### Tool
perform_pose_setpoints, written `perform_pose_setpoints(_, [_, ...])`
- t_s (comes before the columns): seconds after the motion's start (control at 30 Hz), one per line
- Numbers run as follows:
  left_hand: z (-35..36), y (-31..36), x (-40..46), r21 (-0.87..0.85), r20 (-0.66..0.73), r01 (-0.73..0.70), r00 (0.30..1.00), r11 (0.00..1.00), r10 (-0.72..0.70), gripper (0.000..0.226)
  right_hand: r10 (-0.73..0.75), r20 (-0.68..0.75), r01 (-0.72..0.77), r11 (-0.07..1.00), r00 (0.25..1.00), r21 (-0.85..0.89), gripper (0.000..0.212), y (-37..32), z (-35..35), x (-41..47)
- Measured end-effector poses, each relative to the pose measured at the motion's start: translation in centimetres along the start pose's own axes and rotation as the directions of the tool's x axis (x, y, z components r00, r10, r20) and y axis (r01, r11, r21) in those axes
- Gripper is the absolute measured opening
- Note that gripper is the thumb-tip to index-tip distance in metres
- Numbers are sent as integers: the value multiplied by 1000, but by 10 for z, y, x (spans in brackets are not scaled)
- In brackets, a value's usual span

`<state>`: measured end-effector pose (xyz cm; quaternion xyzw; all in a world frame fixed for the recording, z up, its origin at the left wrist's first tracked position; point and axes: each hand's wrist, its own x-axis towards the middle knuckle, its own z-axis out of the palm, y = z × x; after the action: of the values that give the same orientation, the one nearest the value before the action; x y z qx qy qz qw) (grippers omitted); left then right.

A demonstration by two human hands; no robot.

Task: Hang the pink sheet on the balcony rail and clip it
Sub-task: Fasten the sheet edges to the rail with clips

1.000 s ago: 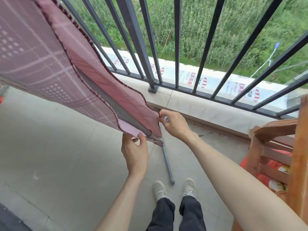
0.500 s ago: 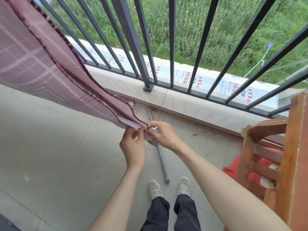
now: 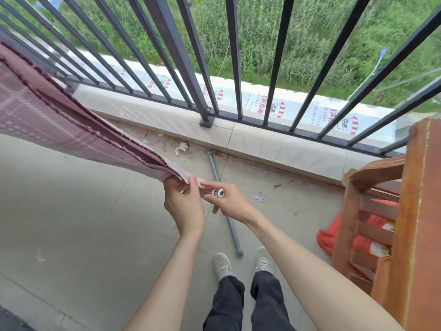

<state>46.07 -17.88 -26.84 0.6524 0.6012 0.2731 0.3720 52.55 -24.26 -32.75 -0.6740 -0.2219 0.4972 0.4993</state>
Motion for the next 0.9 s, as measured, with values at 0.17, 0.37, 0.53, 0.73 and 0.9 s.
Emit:
perform_pose_setpoints(0.17, [-3,-3,2,-89,0,26,1000,996,-26,10,250,-135,-160,868,959,469,21,5,-3,-11])
perform_pose_setpoints(0.37, [-10,-17,9,-156,67,59,997,986,-49,20,477,-94,-269,635,874,725,31,17,-6,-19])
perform_pose_setpoints(0.53, [-11,-16,12,-171,73,107,993,980,-96,21,564,-74,-275,508,822,816,27,29,-2,-24])
perform_pose_setpoints(0.73, [-10,-20,14,-69,133,193,974,979,-183,11,472,98,-232,235,876,944,9,23,0,-37])
perform_pose_setpoints(0.9, [-7,-20,20,-61,177,202,966,977,-189,28,545,224,-455,336,808,825,27,13,6,-36])
